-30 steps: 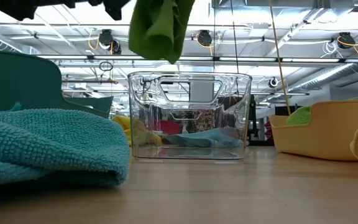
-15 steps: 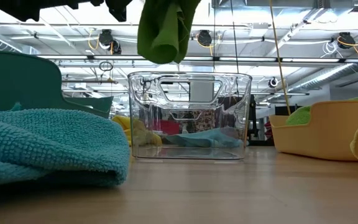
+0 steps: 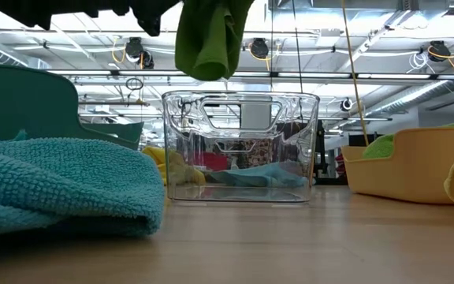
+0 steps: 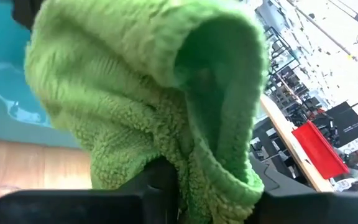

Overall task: Sort microfiber towel by color & place in baskets
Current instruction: Put the green microfiber towel into the yellow bin

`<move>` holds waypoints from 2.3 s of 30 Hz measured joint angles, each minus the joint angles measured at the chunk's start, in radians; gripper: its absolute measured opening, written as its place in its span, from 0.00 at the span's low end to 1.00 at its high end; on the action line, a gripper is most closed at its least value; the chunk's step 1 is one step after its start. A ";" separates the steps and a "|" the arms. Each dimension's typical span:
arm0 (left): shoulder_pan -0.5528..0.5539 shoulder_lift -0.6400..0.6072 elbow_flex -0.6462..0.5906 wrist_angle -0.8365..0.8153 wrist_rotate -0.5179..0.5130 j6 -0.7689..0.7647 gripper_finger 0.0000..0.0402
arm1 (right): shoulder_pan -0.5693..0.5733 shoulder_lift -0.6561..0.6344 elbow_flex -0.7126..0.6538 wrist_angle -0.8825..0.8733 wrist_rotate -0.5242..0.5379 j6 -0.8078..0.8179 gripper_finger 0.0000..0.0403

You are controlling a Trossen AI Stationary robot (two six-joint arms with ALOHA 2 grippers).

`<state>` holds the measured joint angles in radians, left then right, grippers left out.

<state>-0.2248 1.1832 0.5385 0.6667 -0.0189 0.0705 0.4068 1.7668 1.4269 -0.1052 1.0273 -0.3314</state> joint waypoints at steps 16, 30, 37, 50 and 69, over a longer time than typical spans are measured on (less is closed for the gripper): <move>0.012 0.006 -0.002 0.038 -0.098 0.195 0.03 | -0.014 -0.011 0.000 0.027 -0.225 0.325 0.53; -0.026 0.006 -0.002 0.200 -0.219 0.299 0.00 | -0.007 -0.048 -0.001 0.020 -0.331 0.487 0.66; -0.053 0.005 0.000 0.208 -0.183 0.313 0.00 | -0.028 -0.048 -0.001 0.121 -0.325 0.442 0.57; -0.044 0.006 0.000 0.143 -0.120 0.332 0.00 | -0.047 -0.048 0.000 0.147 -0.429 0.369 0.61; -0.056 -0.035 -0.001 0.139 -0.074 0.206 0.42 | -0.033 -0.129 0.001 -0.177 -0.365 0.462 0.09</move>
<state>-0.2810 1.1484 0.5373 0.8052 -0.0934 0.2766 0.3742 1.6374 1.4281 -0.2821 0.6620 0.1303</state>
